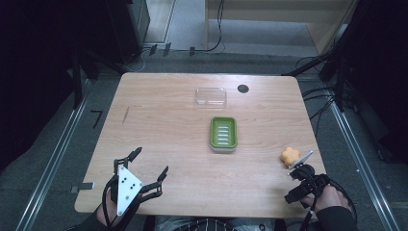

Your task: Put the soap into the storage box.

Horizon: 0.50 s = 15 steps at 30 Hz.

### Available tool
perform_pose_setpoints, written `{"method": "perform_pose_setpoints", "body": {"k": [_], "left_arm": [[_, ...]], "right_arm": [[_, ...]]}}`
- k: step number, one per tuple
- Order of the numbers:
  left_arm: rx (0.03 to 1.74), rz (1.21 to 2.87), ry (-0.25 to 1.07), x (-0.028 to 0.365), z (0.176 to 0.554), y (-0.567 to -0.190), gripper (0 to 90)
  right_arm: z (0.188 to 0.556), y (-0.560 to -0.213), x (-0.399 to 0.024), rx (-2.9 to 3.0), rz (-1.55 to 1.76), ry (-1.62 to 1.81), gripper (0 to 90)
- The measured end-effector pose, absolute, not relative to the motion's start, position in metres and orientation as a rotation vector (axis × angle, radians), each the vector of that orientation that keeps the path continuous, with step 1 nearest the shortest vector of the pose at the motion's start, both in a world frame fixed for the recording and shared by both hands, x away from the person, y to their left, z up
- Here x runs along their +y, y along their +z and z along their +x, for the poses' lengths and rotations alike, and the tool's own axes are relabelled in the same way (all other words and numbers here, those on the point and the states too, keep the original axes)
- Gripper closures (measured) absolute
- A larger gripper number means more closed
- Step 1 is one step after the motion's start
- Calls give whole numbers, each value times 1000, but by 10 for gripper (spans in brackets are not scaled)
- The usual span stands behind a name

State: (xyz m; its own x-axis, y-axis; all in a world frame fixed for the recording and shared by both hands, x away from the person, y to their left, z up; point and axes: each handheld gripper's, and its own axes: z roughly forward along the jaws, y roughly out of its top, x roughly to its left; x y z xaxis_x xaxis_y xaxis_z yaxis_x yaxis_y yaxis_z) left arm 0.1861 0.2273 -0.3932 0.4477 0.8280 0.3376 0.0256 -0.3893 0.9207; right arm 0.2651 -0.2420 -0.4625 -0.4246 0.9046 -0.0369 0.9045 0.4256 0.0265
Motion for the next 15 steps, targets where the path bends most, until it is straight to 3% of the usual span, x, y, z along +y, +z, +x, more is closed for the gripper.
{"method": "perform_pose_setpoints", "body": {"k": [15], "left_arm": [[735,1753,1065,228,185,-393,135]], "right_arm": [[267,-459,-238,2600,1612,25,17]]}}
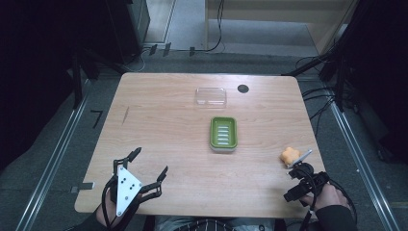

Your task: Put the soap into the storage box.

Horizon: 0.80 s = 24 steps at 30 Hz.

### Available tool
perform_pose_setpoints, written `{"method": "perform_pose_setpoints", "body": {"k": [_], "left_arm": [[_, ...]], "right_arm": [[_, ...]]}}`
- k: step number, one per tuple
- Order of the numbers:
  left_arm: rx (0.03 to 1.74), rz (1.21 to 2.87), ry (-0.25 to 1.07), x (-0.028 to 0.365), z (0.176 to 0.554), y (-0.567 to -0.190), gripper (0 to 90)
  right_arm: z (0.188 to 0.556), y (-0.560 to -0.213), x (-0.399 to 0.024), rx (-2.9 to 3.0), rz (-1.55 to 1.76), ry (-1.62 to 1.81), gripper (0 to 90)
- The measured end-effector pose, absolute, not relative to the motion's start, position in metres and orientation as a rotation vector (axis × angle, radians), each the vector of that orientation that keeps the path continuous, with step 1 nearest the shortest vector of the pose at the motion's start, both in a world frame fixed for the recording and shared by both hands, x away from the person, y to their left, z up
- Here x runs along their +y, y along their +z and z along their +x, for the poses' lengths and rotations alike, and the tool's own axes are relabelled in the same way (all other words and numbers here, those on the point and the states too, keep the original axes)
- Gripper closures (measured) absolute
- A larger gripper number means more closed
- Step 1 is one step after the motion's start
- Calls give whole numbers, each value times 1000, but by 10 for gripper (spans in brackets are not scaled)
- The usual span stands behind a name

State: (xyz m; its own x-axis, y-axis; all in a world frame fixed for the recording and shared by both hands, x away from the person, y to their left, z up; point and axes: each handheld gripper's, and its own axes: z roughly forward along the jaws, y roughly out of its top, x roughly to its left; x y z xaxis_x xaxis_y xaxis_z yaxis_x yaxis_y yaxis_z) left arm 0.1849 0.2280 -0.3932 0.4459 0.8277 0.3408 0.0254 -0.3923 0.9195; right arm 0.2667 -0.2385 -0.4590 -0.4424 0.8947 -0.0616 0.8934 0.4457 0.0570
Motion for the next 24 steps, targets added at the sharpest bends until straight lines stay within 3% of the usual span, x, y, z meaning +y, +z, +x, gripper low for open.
{"method": "perform_pose_setpoints", "body": {"k": [24], "left_arm": [[741,1756,1070,228,184,-393,135]], "right_arm": [[294,-455,-245,2578,1609,30,10]]}}
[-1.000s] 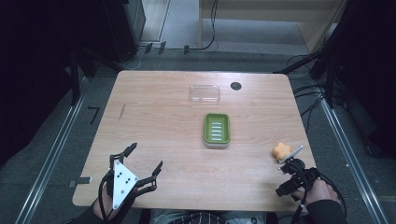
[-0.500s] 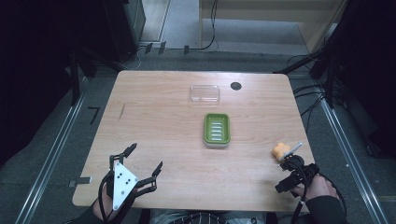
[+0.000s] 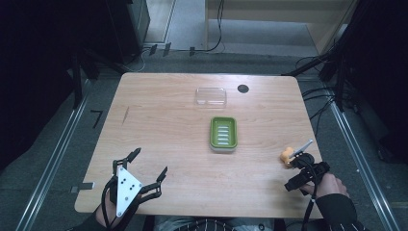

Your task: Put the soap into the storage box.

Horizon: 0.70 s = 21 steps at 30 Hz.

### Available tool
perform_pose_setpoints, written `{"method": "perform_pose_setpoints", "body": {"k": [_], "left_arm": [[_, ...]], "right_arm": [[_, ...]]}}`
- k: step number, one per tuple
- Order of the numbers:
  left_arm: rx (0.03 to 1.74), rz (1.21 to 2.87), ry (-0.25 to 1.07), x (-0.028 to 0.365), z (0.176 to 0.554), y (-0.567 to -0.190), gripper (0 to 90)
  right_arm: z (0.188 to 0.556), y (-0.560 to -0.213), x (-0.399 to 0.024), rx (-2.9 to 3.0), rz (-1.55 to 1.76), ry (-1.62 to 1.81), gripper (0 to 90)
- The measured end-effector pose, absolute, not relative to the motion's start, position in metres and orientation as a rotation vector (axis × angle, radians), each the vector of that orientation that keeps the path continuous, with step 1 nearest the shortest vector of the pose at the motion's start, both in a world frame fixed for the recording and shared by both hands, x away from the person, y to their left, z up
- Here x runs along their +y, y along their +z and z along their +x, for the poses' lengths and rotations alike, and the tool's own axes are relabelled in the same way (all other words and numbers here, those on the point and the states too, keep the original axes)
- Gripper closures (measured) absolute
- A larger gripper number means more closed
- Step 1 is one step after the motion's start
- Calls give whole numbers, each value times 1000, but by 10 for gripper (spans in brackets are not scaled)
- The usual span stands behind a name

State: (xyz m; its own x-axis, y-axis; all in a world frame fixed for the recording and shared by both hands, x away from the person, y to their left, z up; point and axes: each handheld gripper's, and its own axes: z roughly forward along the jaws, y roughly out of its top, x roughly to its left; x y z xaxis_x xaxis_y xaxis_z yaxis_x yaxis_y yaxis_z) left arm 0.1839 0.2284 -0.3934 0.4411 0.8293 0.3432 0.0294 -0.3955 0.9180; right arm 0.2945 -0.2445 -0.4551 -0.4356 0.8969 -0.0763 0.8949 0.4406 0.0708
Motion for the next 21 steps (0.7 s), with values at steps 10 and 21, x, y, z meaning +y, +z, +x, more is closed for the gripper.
{"method": "perform_pose_setpoints", "body": {"k": [10,21], "left_arm": [[741,1759,1071,228,184,-393,135],[742,1759,1071,228,184,-393,135]], "right_arm": [[306,-453,-241,2583,1597,38,7],[319,-449,-241,2569,1603,68,3]]}}
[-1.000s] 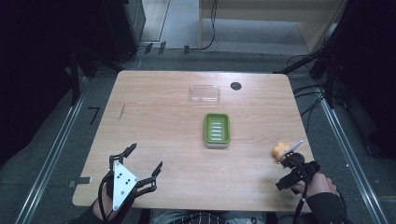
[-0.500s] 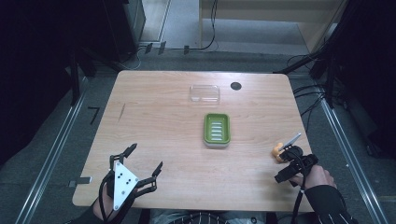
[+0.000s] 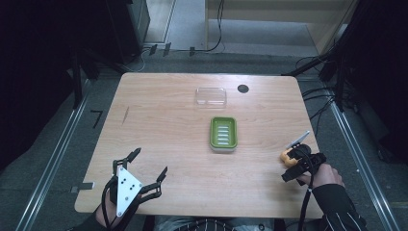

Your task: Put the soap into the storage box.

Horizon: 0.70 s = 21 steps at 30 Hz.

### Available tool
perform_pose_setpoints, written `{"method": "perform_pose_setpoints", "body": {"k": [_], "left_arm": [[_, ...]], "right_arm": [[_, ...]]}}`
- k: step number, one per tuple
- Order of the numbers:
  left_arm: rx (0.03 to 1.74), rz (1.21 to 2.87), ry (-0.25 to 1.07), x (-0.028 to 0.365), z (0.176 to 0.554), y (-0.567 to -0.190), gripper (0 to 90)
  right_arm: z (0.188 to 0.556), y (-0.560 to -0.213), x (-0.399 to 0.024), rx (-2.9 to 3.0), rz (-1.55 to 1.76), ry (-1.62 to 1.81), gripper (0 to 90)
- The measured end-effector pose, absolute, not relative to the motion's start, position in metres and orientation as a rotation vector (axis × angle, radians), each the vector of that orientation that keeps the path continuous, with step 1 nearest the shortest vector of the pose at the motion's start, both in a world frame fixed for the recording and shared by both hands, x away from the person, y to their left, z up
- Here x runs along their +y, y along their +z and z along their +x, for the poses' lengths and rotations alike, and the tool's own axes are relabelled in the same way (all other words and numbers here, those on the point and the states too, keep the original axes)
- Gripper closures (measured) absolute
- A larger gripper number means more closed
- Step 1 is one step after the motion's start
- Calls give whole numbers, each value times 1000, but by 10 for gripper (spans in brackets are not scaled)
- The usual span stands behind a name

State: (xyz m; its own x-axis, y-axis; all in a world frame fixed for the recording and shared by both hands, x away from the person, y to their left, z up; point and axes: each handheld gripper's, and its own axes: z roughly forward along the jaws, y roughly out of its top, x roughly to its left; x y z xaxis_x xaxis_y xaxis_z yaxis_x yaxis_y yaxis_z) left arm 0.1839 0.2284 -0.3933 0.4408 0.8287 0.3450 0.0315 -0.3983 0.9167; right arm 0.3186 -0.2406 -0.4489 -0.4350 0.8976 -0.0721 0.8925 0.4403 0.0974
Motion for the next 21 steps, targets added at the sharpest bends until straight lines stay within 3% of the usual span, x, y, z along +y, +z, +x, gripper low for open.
{"method": "perform_pose_setpoints", "body": {"k": [21], "left_arm": [[741,1762,1071,228,184,-394,135]], "right_arm": [[349,-454,-245,2533,1686,112,0]]}}
